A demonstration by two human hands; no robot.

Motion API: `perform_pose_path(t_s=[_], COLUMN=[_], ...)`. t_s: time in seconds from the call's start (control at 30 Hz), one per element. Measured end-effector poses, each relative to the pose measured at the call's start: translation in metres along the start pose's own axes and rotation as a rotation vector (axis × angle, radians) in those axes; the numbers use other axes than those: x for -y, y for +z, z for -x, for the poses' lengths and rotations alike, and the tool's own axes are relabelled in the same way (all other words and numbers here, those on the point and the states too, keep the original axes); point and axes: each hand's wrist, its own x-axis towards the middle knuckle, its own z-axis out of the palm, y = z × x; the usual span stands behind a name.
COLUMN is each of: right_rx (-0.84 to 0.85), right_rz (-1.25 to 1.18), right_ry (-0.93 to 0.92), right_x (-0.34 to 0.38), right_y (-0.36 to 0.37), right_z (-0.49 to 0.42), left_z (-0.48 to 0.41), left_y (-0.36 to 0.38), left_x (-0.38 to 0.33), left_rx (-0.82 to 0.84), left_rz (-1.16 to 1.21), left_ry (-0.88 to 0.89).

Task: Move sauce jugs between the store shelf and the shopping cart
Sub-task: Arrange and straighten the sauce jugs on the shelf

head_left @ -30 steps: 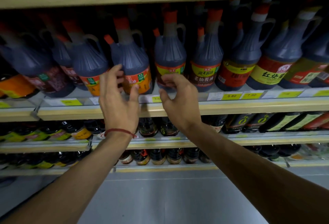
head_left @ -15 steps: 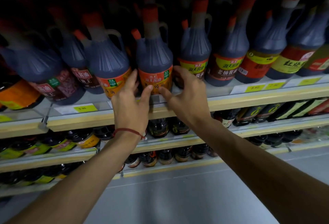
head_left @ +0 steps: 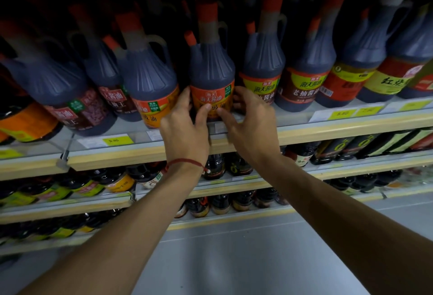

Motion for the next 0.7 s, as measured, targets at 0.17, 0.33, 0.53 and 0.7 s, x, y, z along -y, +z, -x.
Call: perform_pose_path(t_s=[0.17, 0.33, 0.53, 0.7], right_rx=[0.006, 0.057, -0.007, 0.060], right_rz=[0.009, 0.033, 0.002, -0.029], right_ry=[-0.019, -0.057, -0.077, -0.121], right_x=[-0.004, 0.000, 0.016, 0.039], right_y=[0.003, -0.004, -0.011, 0.008], right_z=[0.000, 0.004, 0.026, 0.035], left_z=[0.000, 0.001, 0.020, 0.015], left_y=[0.005, 0.005, -0.036, -0.076], left_x=[0.000, -0.004, -0.005, 0.002], left_rx=[-0.018, -0.005, -0.028, -0.167], left_rz=[-0.048, -0.028, -0.078, -0.131], left_ry=[-0.004, -0.034, 0.069, 0.119])
